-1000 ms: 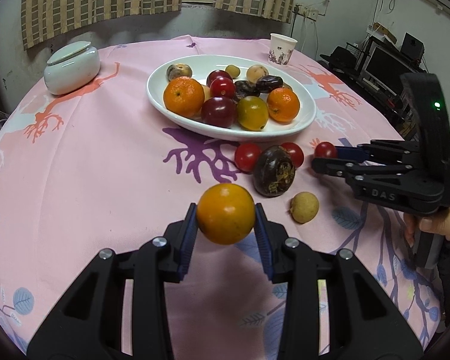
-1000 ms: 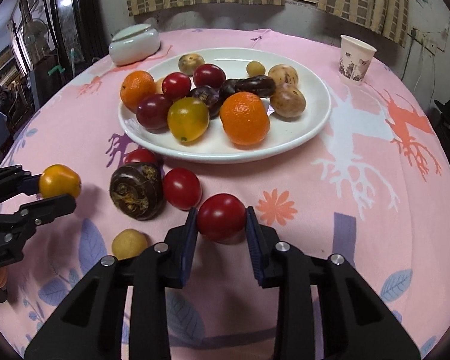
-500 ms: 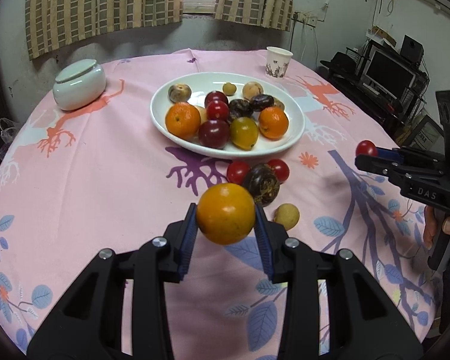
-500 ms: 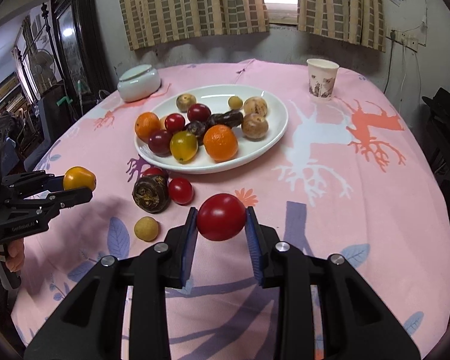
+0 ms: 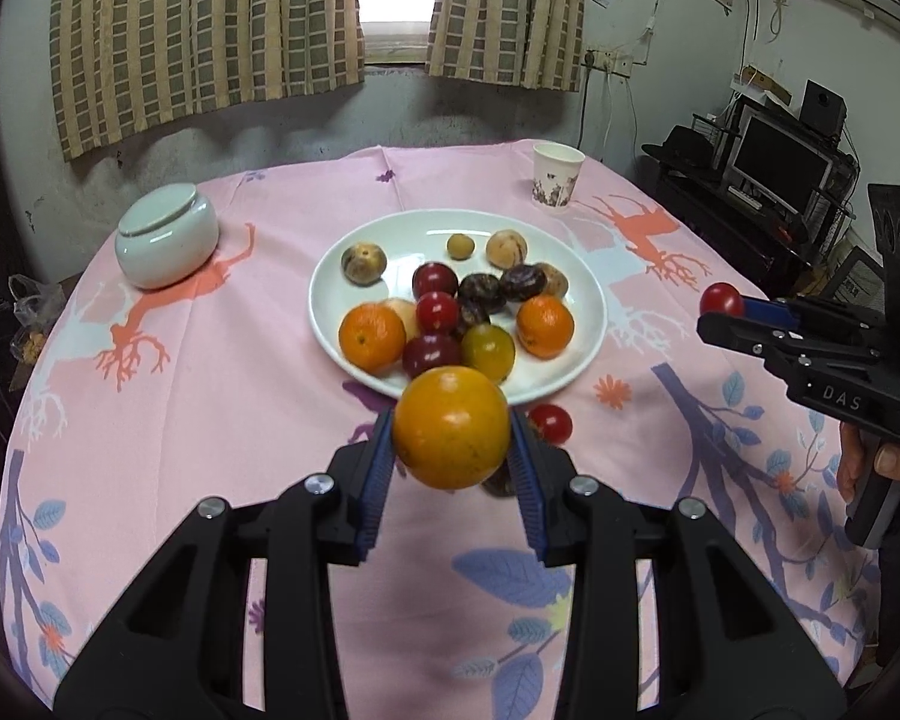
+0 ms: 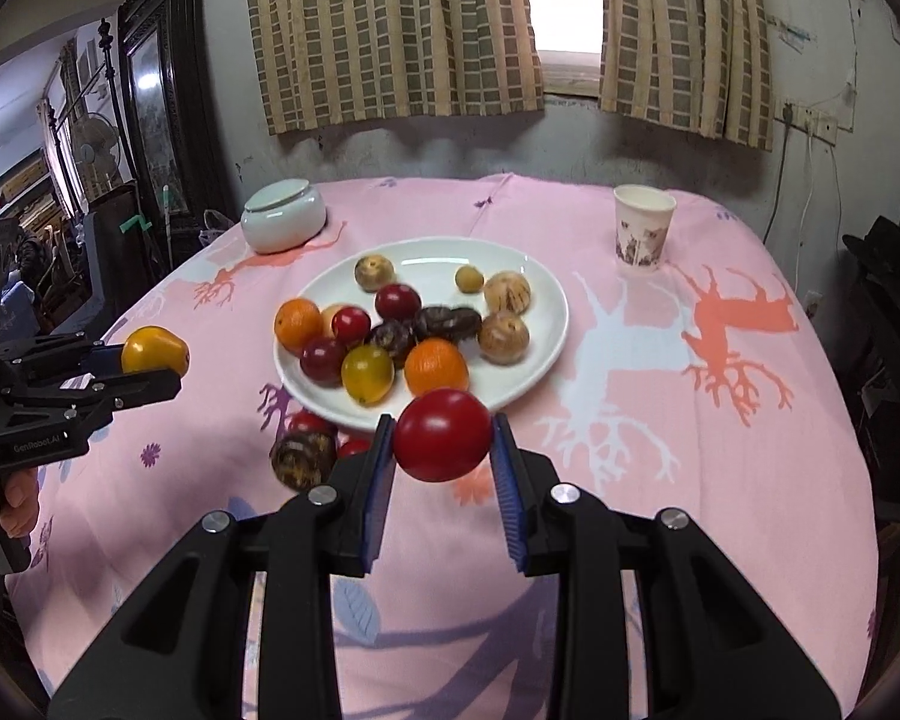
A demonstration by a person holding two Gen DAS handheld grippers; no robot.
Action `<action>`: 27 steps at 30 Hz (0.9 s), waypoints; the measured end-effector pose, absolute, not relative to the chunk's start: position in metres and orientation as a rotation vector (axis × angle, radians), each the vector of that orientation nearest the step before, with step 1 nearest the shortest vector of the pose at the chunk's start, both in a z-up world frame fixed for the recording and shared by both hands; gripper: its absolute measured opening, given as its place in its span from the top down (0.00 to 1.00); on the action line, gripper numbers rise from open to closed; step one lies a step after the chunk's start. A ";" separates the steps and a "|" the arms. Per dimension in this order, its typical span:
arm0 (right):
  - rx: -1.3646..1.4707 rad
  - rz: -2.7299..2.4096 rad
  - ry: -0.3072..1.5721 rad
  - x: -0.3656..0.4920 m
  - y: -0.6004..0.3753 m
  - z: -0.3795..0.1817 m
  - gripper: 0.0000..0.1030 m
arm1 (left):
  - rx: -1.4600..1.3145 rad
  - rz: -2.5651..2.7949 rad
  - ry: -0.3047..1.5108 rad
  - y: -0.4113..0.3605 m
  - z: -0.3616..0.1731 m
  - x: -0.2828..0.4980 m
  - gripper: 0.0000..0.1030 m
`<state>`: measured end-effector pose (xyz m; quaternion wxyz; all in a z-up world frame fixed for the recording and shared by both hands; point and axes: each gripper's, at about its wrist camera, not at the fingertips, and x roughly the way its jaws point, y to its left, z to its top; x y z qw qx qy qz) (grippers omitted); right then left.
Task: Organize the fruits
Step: 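Carry both tomatoes onto the white plate and open both tools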
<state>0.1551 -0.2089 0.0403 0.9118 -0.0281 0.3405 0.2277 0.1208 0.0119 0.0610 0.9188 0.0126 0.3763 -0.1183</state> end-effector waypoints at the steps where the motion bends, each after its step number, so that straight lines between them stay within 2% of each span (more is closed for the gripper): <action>1: -0.059 0.472 0.701 0.161 -0.206 0.041 0.69 | 0.029 -0.244 0.772 0.010 0.063 0.127 0.64; 13: -0.083 0.502 0.763 0.248 -0.152 0.014 0.69 | 0.027 -0.193 0.847 -0.007 0.044 0.238 0.64; 25: -0.127 0.495 0.765 0.269 -0.126 -0.005 0.69 | -0.007 -0.151 0.891 -0.003 0.015 0.270 0.63; 27: -0.123 0.485 0.771 0.270 -0.127 -0.004 0.68 | -0.025 -0.122 0.875 0.002 0.016 0.270 0.52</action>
